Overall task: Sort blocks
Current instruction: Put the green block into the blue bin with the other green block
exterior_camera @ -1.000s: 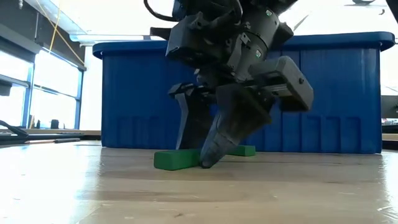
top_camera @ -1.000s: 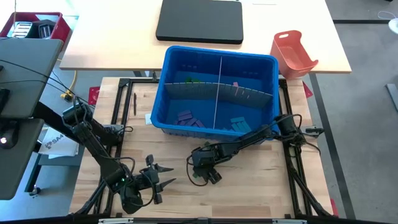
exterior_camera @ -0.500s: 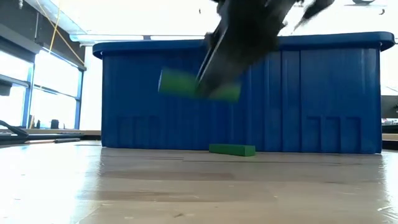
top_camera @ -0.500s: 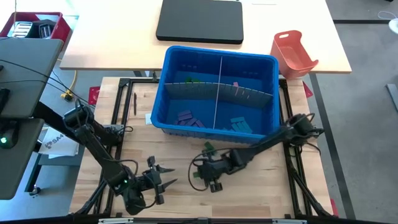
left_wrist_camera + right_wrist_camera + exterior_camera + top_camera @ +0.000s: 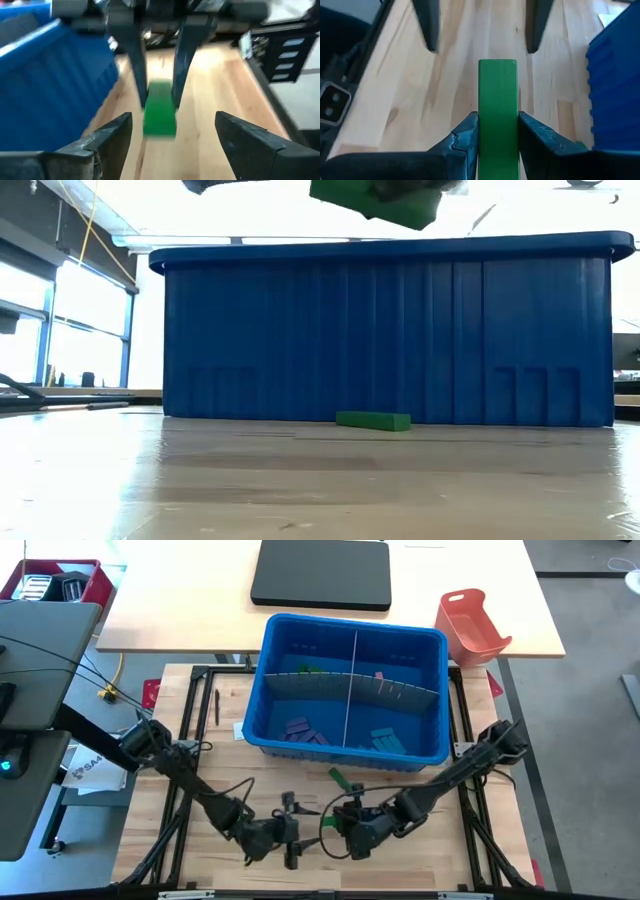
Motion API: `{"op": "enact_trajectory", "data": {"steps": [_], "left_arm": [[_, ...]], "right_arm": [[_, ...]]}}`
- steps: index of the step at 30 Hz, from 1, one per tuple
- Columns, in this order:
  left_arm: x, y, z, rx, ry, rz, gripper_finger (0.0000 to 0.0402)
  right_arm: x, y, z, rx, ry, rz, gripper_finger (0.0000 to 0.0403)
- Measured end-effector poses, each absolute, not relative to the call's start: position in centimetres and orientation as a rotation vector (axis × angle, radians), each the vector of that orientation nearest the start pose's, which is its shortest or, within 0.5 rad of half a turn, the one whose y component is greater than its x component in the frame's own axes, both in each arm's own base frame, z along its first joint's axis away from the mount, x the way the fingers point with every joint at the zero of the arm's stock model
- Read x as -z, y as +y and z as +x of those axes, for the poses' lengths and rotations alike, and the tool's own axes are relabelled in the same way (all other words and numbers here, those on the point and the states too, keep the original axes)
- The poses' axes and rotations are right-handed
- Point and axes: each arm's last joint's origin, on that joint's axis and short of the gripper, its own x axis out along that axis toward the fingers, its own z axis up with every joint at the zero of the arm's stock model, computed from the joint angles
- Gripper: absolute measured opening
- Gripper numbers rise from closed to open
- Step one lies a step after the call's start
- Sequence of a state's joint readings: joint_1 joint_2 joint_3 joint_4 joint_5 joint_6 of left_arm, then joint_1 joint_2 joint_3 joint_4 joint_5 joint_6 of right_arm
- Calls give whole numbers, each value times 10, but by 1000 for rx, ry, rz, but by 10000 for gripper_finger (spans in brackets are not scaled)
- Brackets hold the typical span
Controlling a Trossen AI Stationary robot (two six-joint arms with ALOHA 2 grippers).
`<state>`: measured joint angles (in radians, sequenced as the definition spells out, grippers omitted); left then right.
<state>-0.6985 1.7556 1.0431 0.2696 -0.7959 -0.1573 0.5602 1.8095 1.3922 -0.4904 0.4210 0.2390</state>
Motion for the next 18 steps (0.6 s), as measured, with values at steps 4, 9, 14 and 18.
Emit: {"op": "enact_trajectory", "data": {"steps": [4,9,14,18], "left_arm": [[-212,-216,309,-97,299,137,281],[-212,-211,313,-108,301,134,266],[-212,-212,313,-82,299,127,239],[-214,-213,312,-76,284,129,214]], "right_arm": [[-241,202,330,20,786,-233,97],[-242,209,327,37,761,-244,97],[-247,217,327,25,695,-255,97],[-251,222,329,0,636,-248,97]]}}
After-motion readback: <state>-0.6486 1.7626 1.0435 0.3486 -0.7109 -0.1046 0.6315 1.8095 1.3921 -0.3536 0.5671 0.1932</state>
